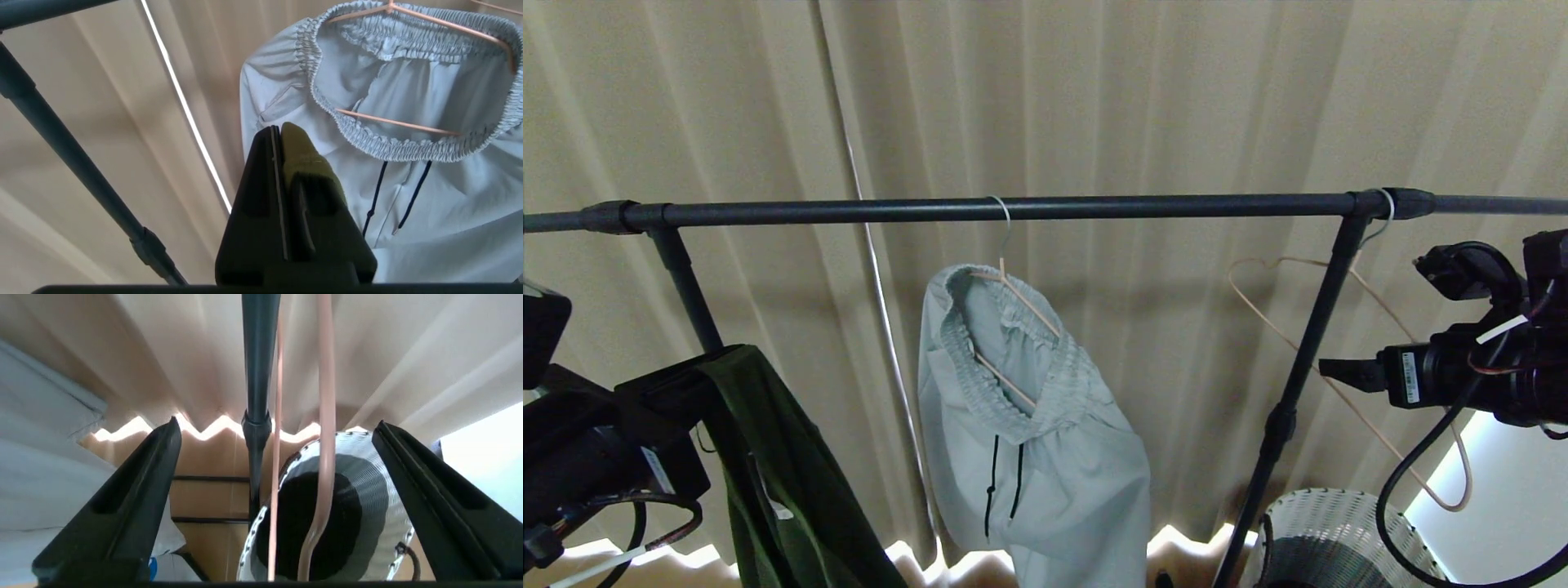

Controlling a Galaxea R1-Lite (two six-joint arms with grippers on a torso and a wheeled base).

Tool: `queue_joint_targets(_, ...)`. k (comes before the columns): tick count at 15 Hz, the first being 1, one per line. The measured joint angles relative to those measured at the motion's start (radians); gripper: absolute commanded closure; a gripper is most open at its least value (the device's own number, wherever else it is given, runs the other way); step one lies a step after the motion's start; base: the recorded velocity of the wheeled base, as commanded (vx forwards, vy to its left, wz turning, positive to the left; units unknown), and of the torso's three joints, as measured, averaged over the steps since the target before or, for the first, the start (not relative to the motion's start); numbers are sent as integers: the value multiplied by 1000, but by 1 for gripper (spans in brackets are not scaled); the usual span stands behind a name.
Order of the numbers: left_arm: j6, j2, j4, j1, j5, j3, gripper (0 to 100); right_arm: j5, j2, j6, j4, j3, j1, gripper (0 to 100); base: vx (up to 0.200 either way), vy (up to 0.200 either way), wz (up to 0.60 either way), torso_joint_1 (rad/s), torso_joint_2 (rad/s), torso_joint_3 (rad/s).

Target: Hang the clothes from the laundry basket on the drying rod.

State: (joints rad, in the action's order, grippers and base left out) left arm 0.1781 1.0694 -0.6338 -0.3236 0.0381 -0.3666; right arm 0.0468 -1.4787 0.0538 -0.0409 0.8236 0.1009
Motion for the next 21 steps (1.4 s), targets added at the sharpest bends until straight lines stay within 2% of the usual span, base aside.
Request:
queue_joint_targets(1, 0, 0, 0, 0, 0, 0, 100, 0, 1, 0, 0, 3, 0, 100, 0, 0, 0, 0, 0, 0)
queue_joint_targets(9, 3, 0, 0, 0, 0, 4, 100, 5, 39, -2, 9, 2, -3, 100, 0, 0, 0, 0, 0, 0)
queue_joint_targets(15, 7, 0, 0, 0, 0, 5, 100, 7, 126, -1, 0, -5, -6, 100, 0, 0, 0, 0, 0, 0)
queue_joint_targets(21, 9, -2, -1, 2, 1, 6, 100, 6, 264, -7, 2, -110, -8, 100, 0, 0, 0, 0, 0, 0)
